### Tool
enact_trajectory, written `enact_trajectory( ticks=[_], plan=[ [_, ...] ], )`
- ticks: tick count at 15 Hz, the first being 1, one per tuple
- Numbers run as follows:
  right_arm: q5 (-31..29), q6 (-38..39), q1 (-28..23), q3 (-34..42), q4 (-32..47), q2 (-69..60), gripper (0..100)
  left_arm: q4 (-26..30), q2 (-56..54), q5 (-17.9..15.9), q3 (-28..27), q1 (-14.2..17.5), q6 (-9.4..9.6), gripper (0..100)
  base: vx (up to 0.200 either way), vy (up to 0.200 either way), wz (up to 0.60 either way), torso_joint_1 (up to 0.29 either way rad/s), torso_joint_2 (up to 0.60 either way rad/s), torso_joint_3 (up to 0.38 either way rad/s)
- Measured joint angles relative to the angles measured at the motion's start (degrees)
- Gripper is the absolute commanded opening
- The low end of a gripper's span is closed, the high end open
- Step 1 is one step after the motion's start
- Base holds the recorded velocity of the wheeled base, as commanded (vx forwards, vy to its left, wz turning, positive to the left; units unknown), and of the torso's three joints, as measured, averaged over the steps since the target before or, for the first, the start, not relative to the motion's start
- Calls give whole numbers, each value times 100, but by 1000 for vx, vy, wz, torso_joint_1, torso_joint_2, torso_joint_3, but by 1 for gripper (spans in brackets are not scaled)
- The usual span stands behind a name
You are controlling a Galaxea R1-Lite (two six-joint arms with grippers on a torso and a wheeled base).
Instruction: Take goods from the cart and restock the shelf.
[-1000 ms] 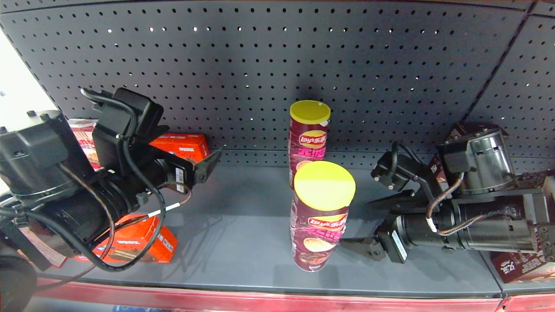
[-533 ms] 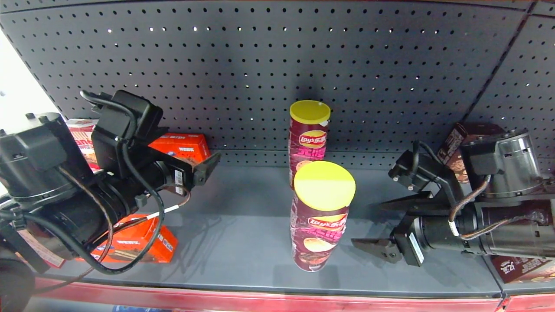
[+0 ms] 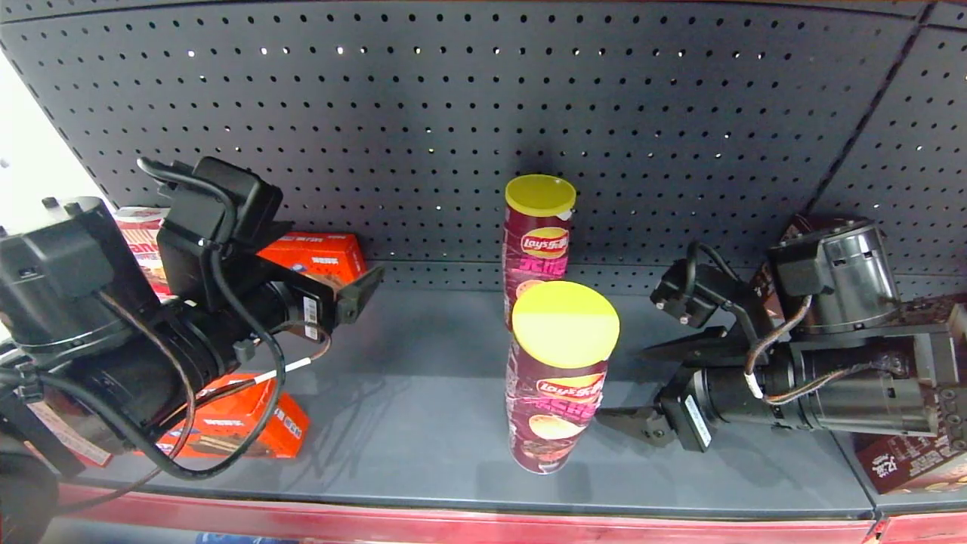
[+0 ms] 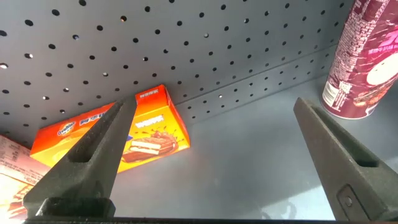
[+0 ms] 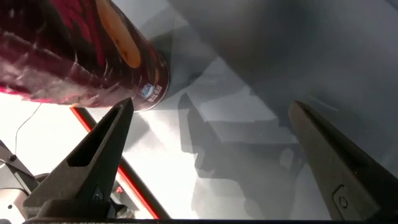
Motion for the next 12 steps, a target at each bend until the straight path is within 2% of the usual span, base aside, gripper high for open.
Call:
enact_trajectory(
  ticks=[8,12],
  plan=[
    [-2,0,74,-88,-35,151,100,2,0,-2,-20,24,2,100,0,0,0,0,0,0],
    [-9,27,-280,116,-50,-322,100,0,0,0,41,74,7,100,0,0,0,0,0,0]
  ],
)
